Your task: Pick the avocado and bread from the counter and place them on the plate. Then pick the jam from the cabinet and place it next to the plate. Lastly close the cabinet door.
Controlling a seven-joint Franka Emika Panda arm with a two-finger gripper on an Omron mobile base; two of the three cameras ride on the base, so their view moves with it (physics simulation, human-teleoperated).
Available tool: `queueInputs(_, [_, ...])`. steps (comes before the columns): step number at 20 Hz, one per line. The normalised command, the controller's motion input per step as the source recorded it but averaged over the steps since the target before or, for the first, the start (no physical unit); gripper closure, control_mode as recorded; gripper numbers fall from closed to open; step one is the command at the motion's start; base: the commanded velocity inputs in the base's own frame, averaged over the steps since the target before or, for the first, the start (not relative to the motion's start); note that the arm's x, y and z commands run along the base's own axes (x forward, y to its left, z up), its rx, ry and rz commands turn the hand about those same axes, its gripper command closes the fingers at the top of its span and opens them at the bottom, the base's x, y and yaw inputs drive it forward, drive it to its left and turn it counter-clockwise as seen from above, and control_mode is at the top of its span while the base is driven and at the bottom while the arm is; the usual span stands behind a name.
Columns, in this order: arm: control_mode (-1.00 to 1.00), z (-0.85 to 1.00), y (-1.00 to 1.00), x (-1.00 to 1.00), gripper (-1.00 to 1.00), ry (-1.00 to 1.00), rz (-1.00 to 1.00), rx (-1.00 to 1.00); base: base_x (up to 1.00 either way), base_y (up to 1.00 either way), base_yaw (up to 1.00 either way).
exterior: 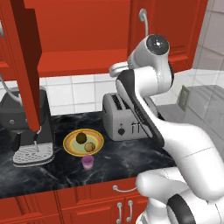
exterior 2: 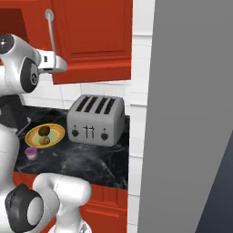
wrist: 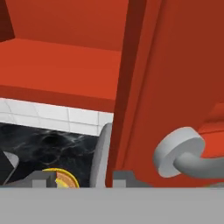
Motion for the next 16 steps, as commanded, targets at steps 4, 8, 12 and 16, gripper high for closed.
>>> queueInputs(4, [-1.0,-0.16,0.0,1.0,-1.0,0.0,0.06,0.0,0.0,0.0,0.0])
queueInputs(8, [-1.0,-0.2,0.0,1.0,-1.0,0.0,0.05,0.0,0.0,0.0,0.0])
queueInputs(12, [-1.0,-0.15,0.0,0.96,-1.0,0.0,0.04,0.0,0.0,0.0,0.0])
queueInputs(16, [-1.0,-0.11,0.0,0.86,-1.0,0.0,0.03,0.0,0.0,0.0,0.0])
